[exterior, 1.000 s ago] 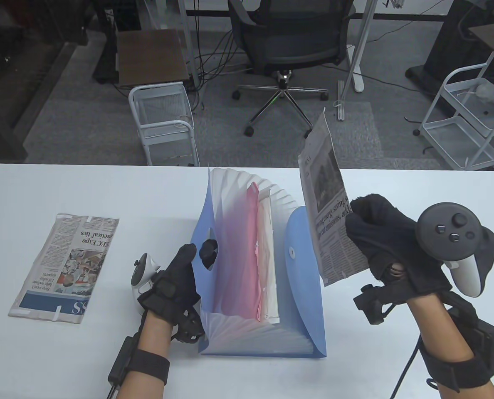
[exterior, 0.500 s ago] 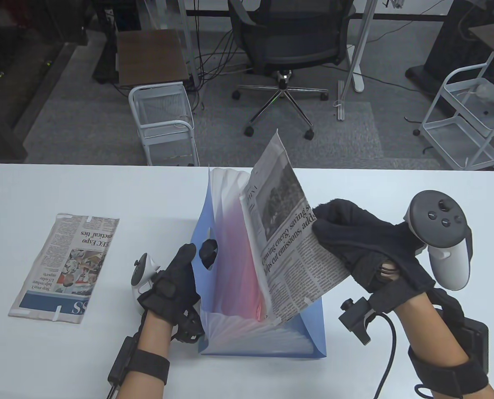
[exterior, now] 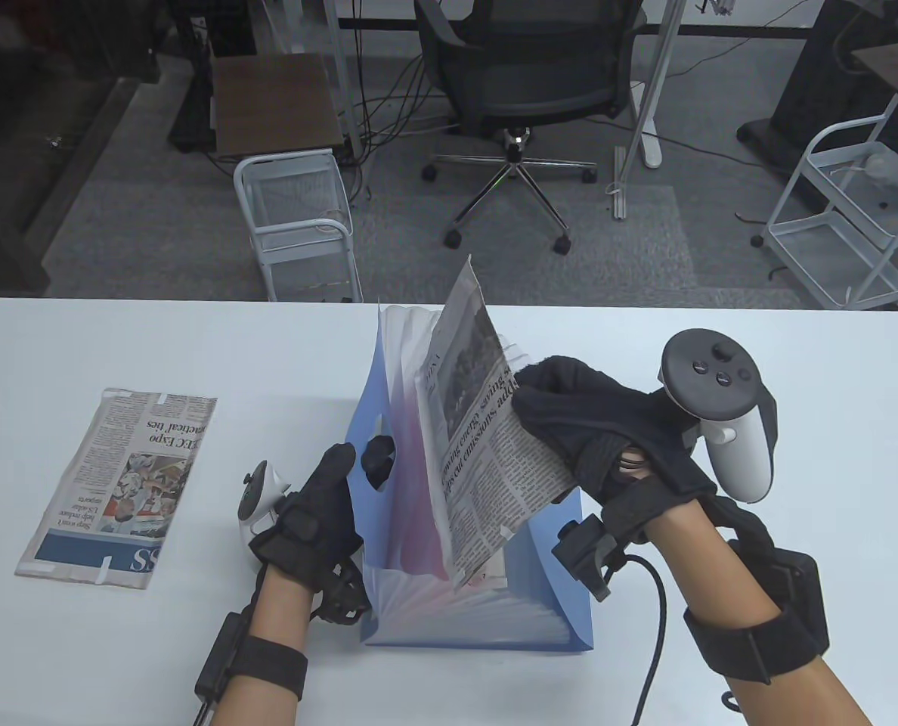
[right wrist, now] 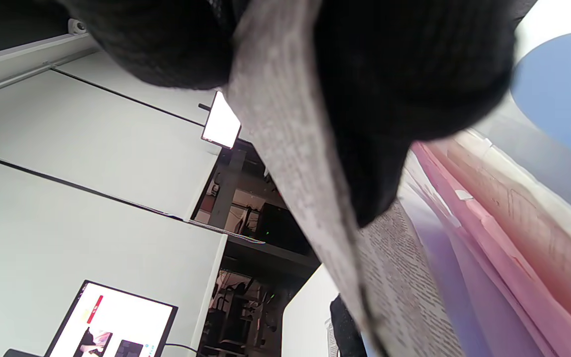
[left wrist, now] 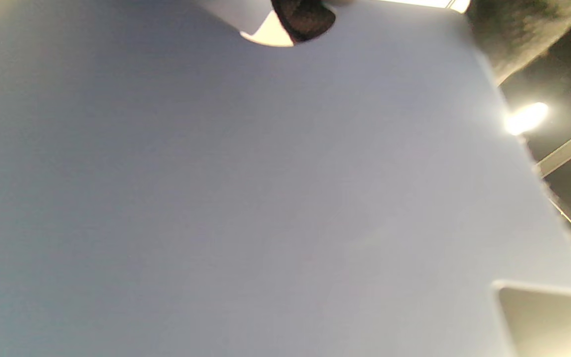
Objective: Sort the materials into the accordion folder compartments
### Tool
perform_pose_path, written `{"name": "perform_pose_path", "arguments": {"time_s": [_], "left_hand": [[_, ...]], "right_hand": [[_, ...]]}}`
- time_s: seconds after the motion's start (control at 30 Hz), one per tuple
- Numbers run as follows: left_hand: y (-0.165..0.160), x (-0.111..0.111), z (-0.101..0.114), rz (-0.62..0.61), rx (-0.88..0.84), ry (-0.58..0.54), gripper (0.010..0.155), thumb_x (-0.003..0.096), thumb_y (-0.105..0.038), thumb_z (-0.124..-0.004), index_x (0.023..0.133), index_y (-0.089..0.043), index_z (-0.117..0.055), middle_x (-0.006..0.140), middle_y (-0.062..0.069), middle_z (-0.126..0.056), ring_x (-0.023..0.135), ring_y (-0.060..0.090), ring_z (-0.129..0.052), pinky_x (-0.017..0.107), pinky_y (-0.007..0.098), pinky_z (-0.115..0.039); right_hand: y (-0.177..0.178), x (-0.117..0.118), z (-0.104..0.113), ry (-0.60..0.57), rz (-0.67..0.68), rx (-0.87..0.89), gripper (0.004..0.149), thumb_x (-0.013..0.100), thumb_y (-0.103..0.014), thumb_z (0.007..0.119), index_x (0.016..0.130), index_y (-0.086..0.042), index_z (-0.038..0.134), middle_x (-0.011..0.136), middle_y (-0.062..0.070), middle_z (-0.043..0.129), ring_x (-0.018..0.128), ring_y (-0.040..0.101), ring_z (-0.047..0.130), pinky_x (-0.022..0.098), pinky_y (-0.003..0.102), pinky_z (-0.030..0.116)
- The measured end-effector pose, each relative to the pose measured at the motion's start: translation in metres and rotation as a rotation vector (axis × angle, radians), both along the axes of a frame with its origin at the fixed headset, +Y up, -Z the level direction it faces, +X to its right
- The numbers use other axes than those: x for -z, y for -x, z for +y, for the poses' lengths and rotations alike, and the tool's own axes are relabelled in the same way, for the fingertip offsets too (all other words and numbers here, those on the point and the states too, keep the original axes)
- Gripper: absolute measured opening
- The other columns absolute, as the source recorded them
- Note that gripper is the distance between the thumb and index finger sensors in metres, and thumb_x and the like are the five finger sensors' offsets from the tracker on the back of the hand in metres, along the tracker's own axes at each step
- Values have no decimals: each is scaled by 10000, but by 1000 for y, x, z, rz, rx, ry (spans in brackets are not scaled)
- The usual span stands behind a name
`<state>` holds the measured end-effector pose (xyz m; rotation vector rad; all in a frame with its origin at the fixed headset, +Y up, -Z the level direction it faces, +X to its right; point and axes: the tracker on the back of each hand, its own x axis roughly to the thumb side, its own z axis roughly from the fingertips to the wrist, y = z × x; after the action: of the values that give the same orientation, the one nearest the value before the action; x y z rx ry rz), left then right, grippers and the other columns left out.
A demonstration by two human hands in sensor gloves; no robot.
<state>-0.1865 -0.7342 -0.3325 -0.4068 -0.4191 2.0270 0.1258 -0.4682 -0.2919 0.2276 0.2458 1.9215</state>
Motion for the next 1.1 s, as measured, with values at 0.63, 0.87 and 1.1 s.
{"name": "perform_pose_path", "arguments": {"time_s": [0.63,0.87,1.1], "left_hand": [[0,0,0,-2,0,0,757,634,-707,-644,1082,-106,-533,1204,324,43,1014,594,44,606,730,-160],[0,0,0,0,-8,3,757,634,-706,-645,1081,-106,-533,1205,321,43,1014,593,46,606,729,-159],[0,0,0,-1,-5,2,758,633,-707,-645,1083,-108,-531,1205,320,46,1015,592,48,606,728,-155]], "right_hand": [[29,26,-24,29,-102,-60,395,582,-349,809,896,-139,694,844,174,904,335,293,1124,158,298,968],[41,20,-38,46,-89,-135,382,584,-361,810,891,-154,719,844,157,922,390,334,1108,194,328,965],[50,8,-45,18,-82,-166,375,577,-350,819,887,-166,716,814,138,924,391,332,1106,197,307,979]]}}
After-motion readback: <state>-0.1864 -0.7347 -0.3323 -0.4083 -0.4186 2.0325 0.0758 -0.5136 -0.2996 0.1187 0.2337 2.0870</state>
